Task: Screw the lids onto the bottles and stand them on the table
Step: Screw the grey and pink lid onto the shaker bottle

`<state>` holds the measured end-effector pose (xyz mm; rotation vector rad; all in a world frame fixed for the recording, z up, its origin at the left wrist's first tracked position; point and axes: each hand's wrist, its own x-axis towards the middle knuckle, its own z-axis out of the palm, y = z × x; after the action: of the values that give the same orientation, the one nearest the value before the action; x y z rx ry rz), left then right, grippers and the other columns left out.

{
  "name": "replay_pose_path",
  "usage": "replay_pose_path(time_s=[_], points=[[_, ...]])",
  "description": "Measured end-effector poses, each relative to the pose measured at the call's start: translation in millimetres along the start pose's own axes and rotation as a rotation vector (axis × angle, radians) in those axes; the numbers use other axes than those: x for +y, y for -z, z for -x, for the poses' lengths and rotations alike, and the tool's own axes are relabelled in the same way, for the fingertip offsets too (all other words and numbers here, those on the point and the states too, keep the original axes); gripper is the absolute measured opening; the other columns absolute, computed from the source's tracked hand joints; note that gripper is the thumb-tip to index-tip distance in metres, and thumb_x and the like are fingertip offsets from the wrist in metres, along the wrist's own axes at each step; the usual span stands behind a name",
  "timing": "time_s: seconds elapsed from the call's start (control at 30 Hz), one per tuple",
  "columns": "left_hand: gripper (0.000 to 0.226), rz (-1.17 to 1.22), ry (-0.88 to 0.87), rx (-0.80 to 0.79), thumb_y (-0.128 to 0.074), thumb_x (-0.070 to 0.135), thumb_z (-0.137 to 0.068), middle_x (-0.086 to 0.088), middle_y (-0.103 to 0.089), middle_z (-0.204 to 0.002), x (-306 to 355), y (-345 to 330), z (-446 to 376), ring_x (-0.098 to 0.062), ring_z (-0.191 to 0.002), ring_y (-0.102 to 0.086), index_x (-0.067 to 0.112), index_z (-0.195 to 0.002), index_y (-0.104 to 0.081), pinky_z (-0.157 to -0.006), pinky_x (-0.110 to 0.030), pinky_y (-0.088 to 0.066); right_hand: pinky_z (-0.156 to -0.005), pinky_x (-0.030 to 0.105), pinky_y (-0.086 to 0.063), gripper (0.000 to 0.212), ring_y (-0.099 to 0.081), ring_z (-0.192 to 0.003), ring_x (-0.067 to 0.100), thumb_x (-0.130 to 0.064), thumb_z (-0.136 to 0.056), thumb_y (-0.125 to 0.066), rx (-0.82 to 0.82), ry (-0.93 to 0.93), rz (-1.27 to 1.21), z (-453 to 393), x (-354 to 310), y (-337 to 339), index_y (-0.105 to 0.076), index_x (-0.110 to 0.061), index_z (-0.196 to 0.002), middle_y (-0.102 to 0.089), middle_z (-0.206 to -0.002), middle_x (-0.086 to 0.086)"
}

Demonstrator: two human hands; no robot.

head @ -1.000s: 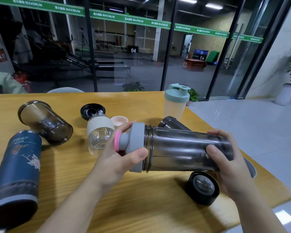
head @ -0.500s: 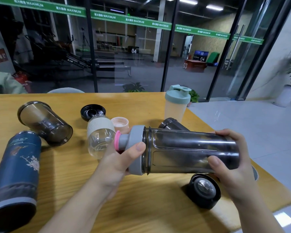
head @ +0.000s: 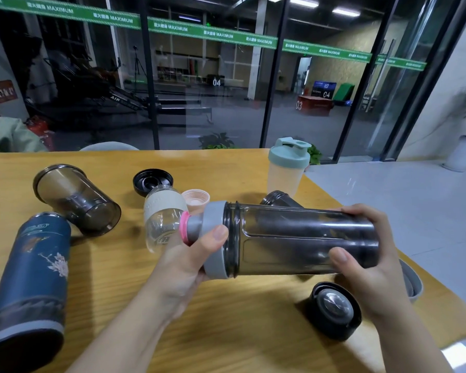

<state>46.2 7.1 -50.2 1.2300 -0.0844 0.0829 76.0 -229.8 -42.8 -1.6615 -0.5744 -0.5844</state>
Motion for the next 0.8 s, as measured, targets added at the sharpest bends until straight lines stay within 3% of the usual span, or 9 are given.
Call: replay_pose_path(time_s=[0.07,0.13,0.23,0.33,0.5,0.67,0.8], points=[[0.055,-0.014,-0.024,0.007,-0.074,0.042,-0.048,-0.007,-0.073,-0.093,0.5,0.6,-0.4,-0.023,-0.085,-0.069,0.023,-0.1,-0.071,-0.067,-0.045,-0.056,-0.083,0.02,-0.049,0.045,-0.06,-0.094,0.002,-0.039,-0.06,-0.067,0.002,-0.008,0.002,-0.7,2.3,1.9,-0.055,-0.048,-0.102,-0.061,-0.103,-0.023],[0.053,-0.046,-0.058,-0.007,-0.073,0.041,-0.052,-0.008,-0.072,-0.096,1.3,1.2,-0.7,-0.025,-0.089,-0.067,0.03,-0.104,-0.07,-0.076,-0.052,-0.053,-0.088,0.038,-0.05,0.044,-0.059,-0.098,0.012,-0.041,-0.059,-0.067,0.007,-0.027,0.008,0.5,5.5,3.5,-0.055,-0.051,-0.1,-0.06,-0.105,-0.019],[0.054,-0.063,-0.079,-0.012,-0.073,0.041,-0.053,-0.007,-0.072,-0.095,1.6,0.4,-0.2,-0.023,-0.086,-0.068,0.028,-0.106,-0.069,-0.076,-0.052,-0.052,-0.091,0.051,-0.047,0.043,-0.058,-0.101,0.019,-0.042,-0.06,-0.066,0.016,-0.033,0.024,2.6,7.8,4.4,-0.055,-0.051,-0.101,-0.058,-0.108,-0.015],[0.049,-0.064,-0.074,-0.006,-0.073,0.043,-0.052,-0.005,-0.072,-0.091,0.5,-0.5,0.0,-0.021,-0.082,-0.068,0.03,-0.099,-0.071,-0.066,-0.04,-0.052,-0.091,0.05,-0.047,0.044,-0.058,-0.102,0.017,-0.041,-0.06,-0.066,0.017,-0.025,0.028,3.3,6.7,3.6,-0.055,-0.052,-0.101,-0.059,-0.108,-0.015],[0.069,-0.057,-0.046,-0.011,-0.077,0.045,-0.048,-0.008,-0.072,-0.094,2.2,-2.2,2.6,-0.022,-0.084,-0.069,0.019,-0.111,-0.065,-0.062,-0.038,-0.055,-0.091,0.045,-0.047,0.044,-0.058,-0.101,0.014,-0.039,-0.06,-0.066,0.008,-0.012,0.023,3.1,4.8,4.9,-0.055,-0.053,-0.101,-0.06,-0.107,-0.018],[0.081,-0.082,-0.022,0.018,-0.084,0.056,-0.037,-0.012,-0.072,-0.1,1.5,-2.8,2.4,-0.026,-0.091,-0.068,0.02,-0.108,-0.068,-0.075,-0.05,-0.053,-0.092,0.043,-0.047,0.045,-0.059,-0.103,0.015,-0.039,-0.06,-0.067,0.003,-0.011,0.017,5.3,6.3,5.6,-0.054,-0.051,-0.102,-0.059,-0.111,-0.007],[0.089,-0.068,0.009,0.018,-0.086,0.055,-0.032,-0.007,-0.075,-0.094,1.6,-3.7,2.8,-0.021,-0.083,-0.071,0.018,-0.111,-0.065,-0.067,-0.047,-0.057,-0.088,0.024,-0.048,0.045,-0.058,-0.1,0.007,-0.039,-0.061,-0.066,-0.001,0.006,0.041,6.2,6.8,4.7,-0.053,-0.051,-0.103,-0.057,-0.109,-0.012]])
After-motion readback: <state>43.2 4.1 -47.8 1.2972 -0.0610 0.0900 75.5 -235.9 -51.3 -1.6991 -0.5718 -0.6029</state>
